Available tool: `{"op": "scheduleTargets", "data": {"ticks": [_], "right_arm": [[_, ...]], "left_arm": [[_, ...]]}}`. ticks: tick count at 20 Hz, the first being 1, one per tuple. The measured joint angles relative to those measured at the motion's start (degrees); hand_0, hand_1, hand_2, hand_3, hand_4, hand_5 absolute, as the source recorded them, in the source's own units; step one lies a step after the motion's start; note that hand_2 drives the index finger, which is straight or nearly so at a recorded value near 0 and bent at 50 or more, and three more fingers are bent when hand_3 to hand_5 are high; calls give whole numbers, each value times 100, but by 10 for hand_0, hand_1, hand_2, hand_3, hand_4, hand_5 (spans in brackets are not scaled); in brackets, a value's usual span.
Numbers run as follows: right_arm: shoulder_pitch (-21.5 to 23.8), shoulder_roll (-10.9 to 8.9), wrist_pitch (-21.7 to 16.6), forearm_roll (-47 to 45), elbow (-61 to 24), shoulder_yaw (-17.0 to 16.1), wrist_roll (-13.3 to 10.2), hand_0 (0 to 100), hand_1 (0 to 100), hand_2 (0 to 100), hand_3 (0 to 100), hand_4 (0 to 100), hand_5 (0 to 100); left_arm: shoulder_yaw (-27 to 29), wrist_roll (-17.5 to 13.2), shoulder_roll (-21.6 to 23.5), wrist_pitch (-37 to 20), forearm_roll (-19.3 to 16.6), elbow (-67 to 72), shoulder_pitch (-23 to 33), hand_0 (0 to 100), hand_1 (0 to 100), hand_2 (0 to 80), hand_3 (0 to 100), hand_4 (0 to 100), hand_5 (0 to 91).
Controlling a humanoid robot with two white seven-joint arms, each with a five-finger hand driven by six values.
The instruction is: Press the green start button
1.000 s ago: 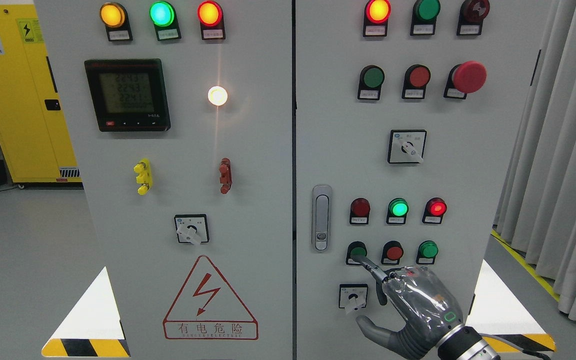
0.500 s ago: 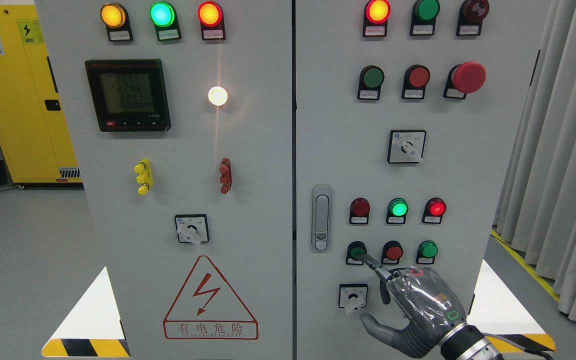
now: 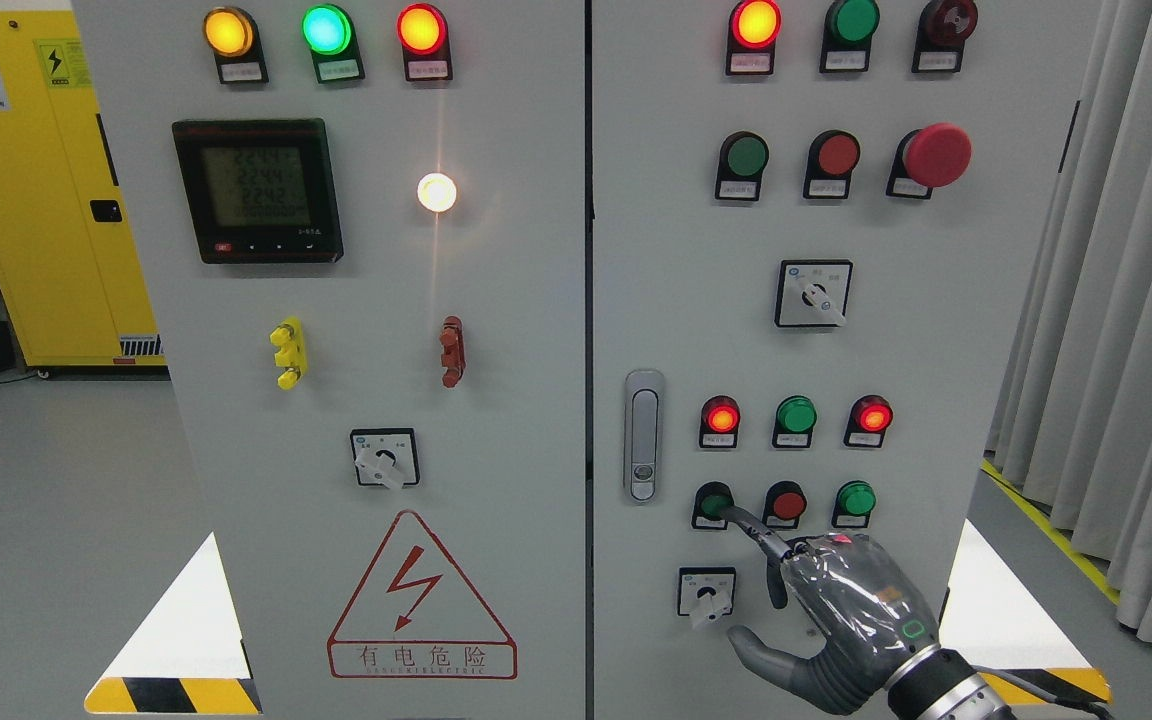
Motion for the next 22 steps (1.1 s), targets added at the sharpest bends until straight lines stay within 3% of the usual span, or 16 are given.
{"op": "scheduleTargets", "data": {"ticks": [10, 14, 19, 20, 22], "right_arm": [[219, 298, 34, -832, -259, -8, 46, 420, 561, 0, 737, 764, 662], [550, 400, 15, -1239, -386, -11, 47, 422, 564, 4, 735, 718, 584], [1052, 580, 13, -2010, -500, -43, 47, 421, 568, 5, 545, 550, 423], [1125, 610, 19, -2225, -516, -47, 48, 424, 568, 0, 392, 409, 311], [1228, 660, 85, -2694, -545, -42, 48, 427, 568, 0, 333, 350, 276]], "left_arm": [[-2, 0, -3, -2, 0, 0, -5, 120, 556, 0, 0, 0, 0], [-1, 0, -3, -2, 0, 0, -6, 120, 556, 0, 0, 0, 0], [0, 0, -2, -4, -4, 0, -6, 120, 556, 0, 0, 0, 0], [0, 0, -2, -3, -5, 0, -8, 120, 556, 0, 0, 0, 0], [1, 0, -2, -3, -6, 0, -10, 120, 556, 0, 0, 0, 0]]}}
